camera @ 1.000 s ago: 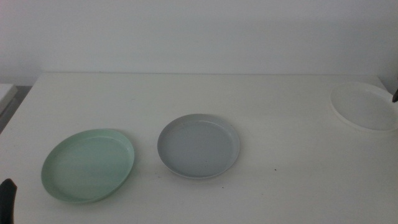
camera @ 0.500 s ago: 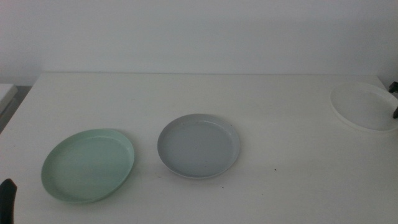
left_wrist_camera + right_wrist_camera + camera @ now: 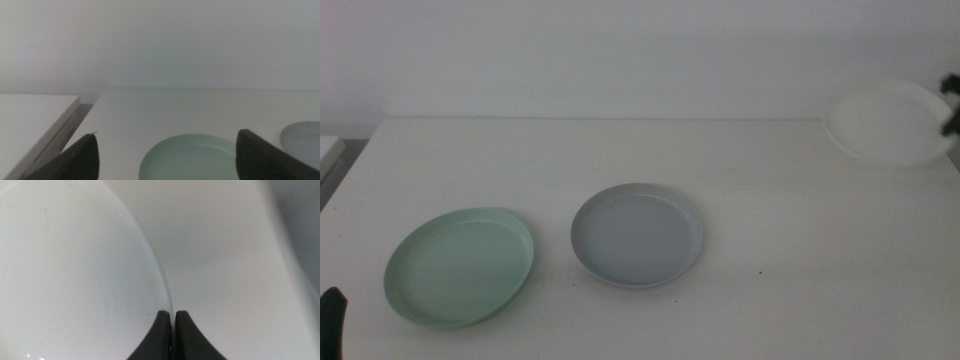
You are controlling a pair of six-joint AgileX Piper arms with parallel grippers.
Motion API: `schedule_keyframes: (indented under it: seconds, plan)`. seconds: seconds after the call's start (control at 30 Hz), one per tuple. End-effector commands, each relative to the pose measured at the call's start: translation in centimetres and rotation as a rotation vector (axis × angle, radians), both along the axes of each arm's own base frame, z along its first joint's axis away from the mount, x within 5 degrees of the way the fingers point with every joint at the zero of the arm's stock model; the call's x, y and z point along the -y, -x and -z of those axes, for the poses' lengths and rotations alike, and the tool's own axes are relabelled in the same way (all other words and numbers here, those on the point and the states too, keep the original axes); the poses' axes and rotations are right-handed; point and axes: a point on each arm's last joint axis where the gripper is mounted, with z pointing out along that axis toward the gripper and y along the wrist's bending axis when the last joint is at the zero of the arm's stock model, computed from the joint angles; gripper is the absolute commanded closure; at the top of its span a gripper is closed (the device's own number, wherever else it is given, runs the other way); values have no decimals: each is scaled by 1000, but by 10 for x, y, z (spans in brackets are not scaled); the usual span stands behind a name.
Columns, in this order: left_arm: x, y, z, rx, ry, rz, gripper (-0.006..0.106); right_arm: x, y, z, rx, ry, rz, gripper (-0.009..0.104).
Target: Stack the three bowls on top of each other.
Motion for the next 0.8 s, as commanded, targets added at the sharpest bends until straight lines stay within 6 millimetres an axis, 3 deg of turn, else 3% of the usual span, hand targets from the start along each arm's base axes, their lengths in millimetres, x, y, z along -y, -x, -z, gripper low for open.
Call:
schedule_keyframes:
  seconds: [0.0,0.2,0.4,0.5,0.6,0.77]
  plan:
    - [0,0,-1,15,4,-1,7,-45,9,-31,76,-35,-96,97]
    - [0,0,-1,15,4,-1,7,-163,46,-41,139,-16,-271,97]
    - [0,0,-1,15,4,-1,7,-268,65,-22,106,-70,-438,97]
    - [0,0,-1,15,4,-1,7,-304,71,-6,78,-80,-499,97]
    - [0,0,-1,15,4,-1,7,-328,76,10,44,-102,-537,98]
    - [0,0,-1,15,4,-1,7,-342,76,28,8,-119,-536,98]
